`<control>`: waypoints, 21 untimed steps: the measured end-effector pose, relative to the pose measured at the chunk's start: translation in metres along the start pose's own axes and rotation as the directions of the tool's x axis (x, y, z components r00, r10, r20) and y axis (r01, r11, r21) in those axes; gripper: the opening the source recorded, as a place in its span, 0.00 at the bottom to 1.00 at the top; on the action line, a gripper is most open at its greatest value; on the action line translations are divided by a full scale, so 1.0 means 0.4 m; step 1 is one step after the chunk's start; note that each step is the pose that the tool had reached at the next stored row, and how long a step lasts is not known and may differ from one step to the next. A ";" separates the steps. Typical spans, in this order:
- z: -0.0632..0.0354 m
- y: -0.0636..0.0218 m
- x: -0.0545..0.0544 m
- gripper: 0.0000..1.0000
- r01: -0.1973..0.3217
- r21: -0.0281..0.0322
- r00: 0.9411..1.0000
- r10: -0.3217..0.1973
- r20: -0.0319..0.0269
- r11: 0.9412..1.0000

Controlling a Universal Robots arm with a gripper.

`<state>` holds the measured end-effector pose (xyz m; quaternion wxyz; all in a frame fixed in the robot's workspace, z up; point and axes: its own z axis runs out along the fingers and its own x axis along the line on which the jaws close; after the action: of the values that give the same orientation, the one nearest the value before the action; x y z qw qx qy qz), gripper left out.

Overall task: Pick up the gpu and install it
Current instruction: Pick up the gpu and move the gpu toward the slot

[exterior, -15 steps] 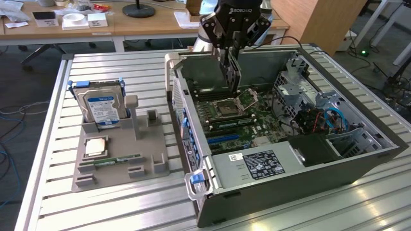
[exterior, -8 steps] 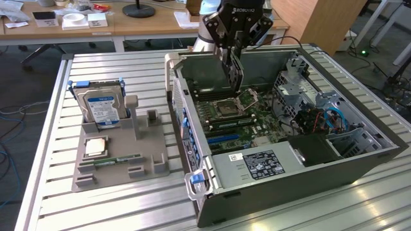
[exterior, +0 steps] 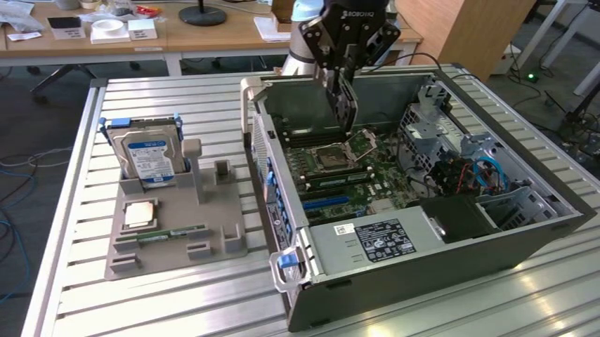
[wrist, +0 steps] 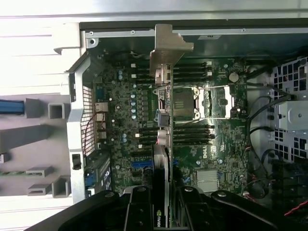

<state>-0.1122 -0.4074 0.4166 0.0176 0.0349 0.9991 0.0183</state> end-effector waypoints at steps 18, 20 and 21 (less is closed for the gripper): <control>0.002 0.014 -0.029 0.26 0.001 0.000 1.000 -0.001 0.000 1.000; 0.002 0.015 -0.033 0.26 0.001 0.000 1.000 -0.001 0.000 1.000; 0.002 0.016 -0.035 0.26 0.001 0.000 1.000 -0.001 0.000 1.000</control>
<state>-0.0976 -0.4020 0.4166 0.0176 0.0344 0.9991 0.0183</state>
